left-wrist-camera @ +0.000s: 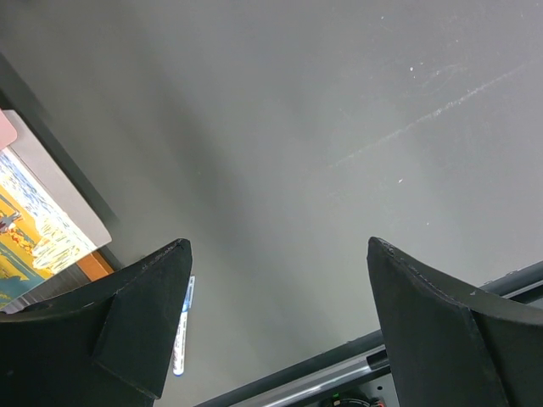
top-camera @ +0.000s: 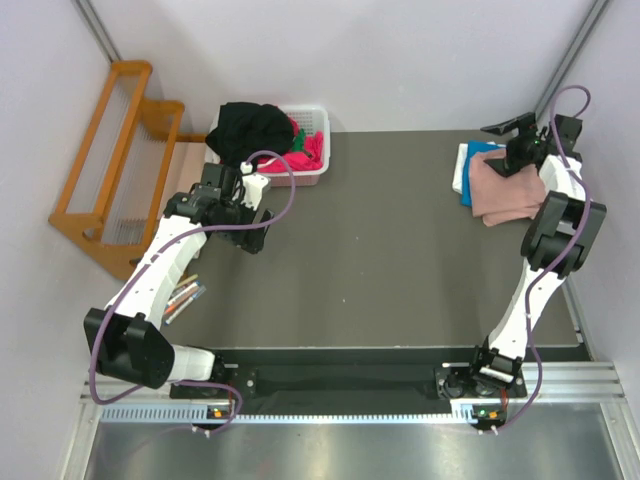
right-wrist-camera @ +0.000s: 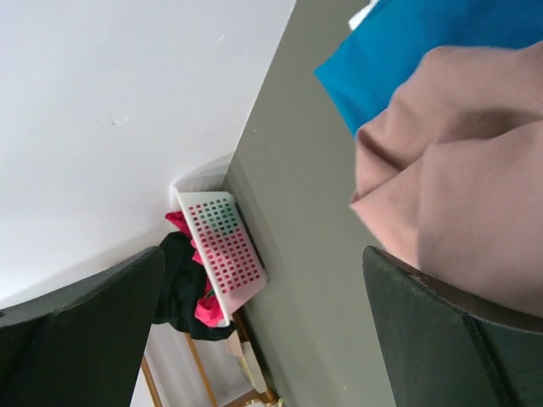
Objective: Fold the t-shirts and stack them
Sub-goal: Neatly place the folded tshirt to the corner, then reset both grippers
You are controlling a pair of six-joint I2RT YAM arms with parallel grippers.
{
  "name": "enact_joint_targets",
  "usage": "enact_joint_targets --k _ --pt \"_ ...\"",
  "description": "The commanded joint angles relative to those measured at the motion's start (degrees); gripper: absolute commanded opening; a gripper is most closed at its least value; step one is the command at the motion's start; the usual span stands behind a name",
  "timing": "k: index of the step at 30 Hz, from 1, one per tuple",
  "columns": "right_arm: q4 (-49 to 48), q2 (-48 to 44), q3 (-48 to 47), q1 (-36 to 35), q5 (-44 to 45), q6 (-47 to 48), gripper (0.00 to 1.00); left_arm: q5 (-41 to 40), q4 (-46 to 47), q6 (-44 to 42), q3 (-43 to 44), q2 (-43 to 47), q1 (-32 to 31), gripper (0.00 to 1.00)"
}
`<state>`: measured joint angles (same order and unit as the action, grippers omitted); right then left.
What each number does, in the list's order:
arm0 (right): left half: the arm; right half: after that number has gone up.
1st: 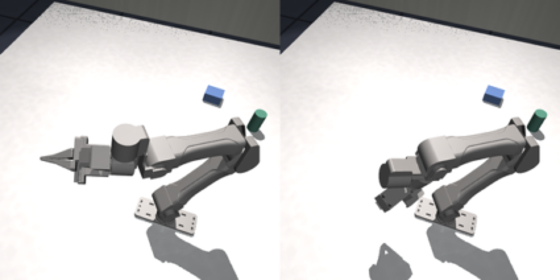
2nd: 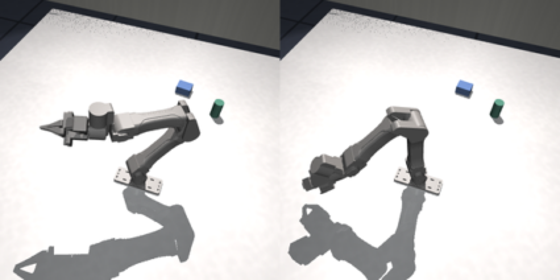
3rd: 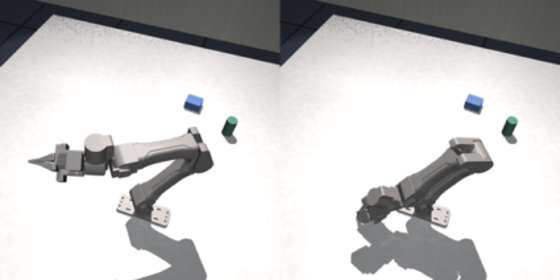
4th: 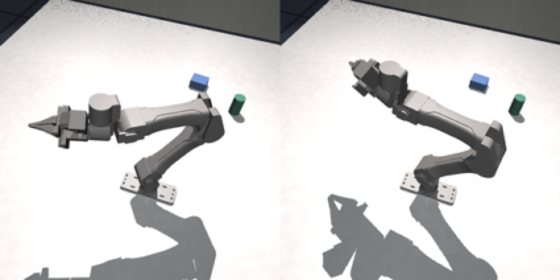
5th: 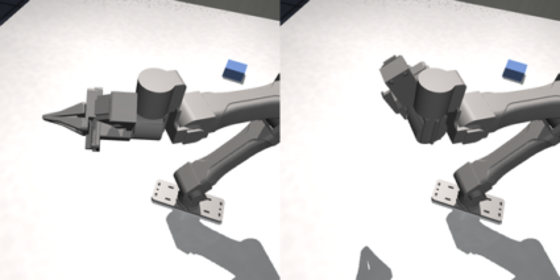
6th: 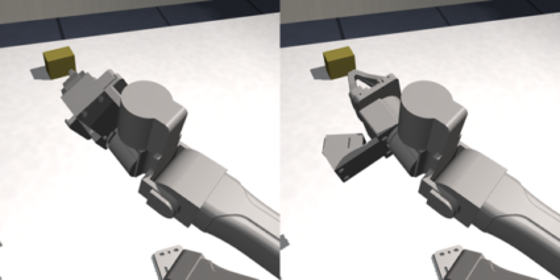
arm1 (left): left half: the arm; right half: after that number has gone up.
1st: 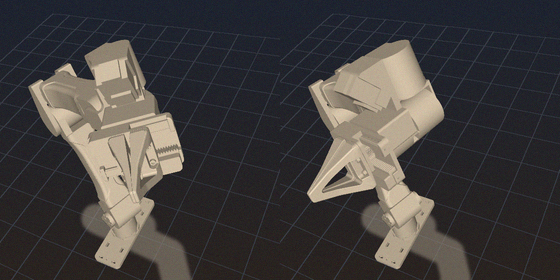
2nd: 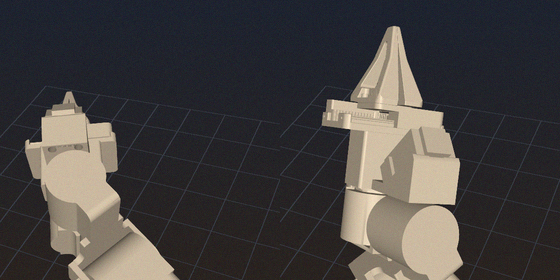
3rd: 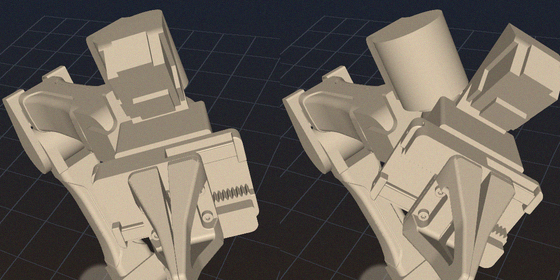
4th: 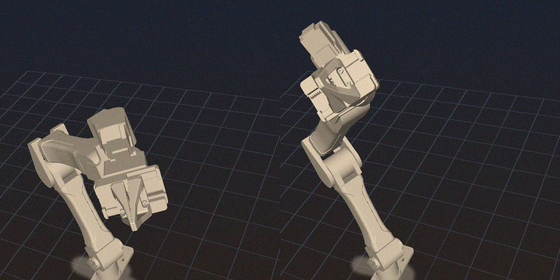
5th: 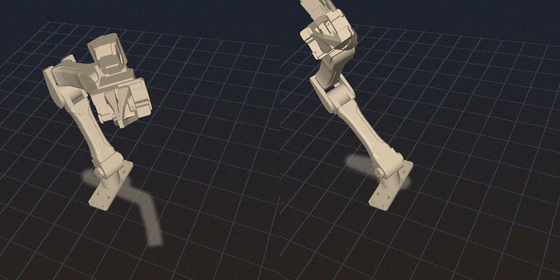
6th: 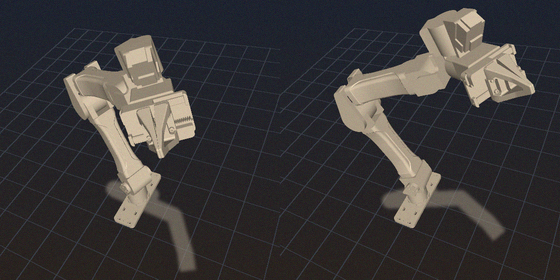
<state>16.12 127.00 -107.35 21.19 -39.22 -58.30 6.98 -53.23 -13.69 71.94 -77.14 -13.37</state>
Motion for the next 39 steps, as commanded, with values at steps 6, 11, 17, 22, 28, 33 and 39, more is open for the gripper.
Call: enact_joint_targets --k 6,11,17,22,28,33,39 --pt "1.7 7.1 -2.2 0.7 1.4 2.9 1.00 -0.8 -0.5 -0.5 1.0 1.1 0.4 0.89" --pt "4.2 9.8 -2.0 0.9 2.7 5.0 1.00 -1.1 -0.7 0.3 1.7 1.1 0.4 0.89" --pt "2.4 3.8 -3.6 -0.8 1.8 7.9 1.00 -3.1 -0.5 1.3 3.7 1.0 0.4 0.89" --pt "-3.2 -8.4 -10.6 -5.2 -2.6 13.1 1.00 -6.4 0.6 3.8 11.4 -0.1 0.5 0.90" --pt "0.0 -28.2 -10.3 -15.0 2.3 25.4 1.00 -10.1 1.9 7.5 20.9 -1.9 0.9 0.92" --pt "-0.3 -46.9 10.3 -24.2 7.0 32.5 1.00 -8.7 2.1 9.8 19.6 -0.8 1.0 0.92" --pt "-2.4 -60.9 32.6 -28.2 9.5 35.2 1.00 -9.4 5.2 10.3 12.4 3.0 1.1 0.97"
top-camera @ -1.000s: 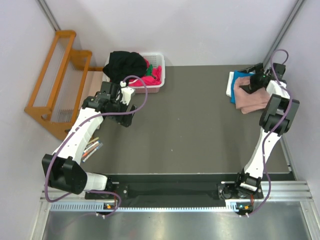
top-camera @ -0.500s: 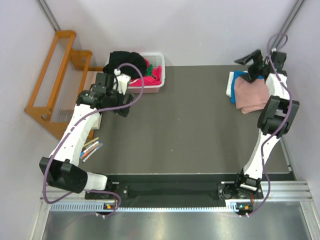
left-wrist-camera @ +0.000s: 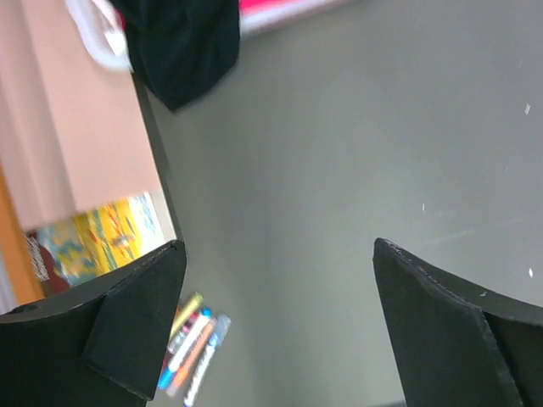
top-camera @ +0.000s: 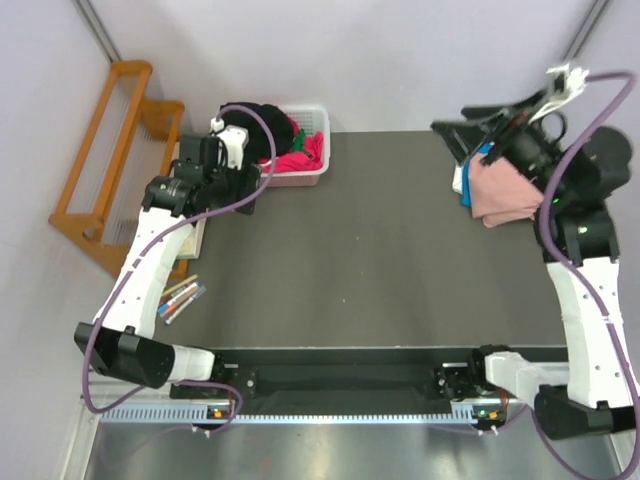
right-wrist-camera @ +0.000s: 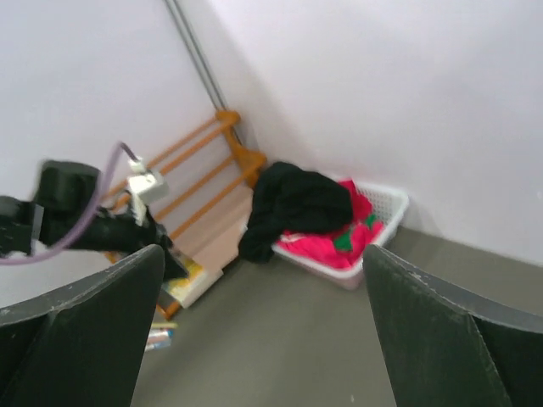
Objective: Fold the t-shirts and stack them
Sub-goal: Reset both grippers
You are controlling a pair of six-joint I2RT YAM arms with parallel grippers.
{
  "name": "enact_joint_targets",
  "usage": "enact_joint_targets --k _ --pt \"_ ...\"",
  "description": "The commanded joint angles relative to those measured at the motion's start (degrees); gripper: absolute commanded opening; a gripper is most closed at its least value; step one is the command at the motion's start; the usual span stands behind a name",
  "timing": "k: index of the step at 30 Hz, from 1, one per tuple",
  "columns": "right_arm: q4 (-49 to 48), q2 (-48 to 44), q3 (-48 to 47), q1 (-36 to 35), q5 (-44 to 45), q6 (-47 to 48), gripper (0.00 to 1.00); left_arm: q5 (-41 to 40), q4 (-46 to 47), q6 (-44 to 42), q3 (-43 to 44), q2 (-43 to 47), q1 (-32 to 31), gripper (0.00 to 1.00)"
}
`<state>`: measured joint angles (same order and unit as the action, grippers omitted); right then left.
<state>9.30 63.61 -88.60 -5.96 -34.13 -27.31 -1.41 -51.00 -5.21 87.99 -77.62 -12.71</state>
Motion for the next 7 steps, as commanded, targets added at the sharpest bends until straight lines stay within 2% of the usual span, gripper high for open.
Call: enact_joint_targets --k 1,3,7 --pt "5.0 0.5 15.7 -1.1 5.4 4.5 1.00 -1.1 3.7 1.8 -4.5 4.4 0.5 0.98" --pt "4.3 -1.7 20.5 -1.0 7.2 4.7 1.00 -1.3 4.8 2.0 -7.1 5.3 0.6 0.98" --pt "5.9 -2.3 22.1 -1.0 14.4 5.2 1.00 -0.2 8.9 3.1 -12.1 7.5 0.6 0.98"
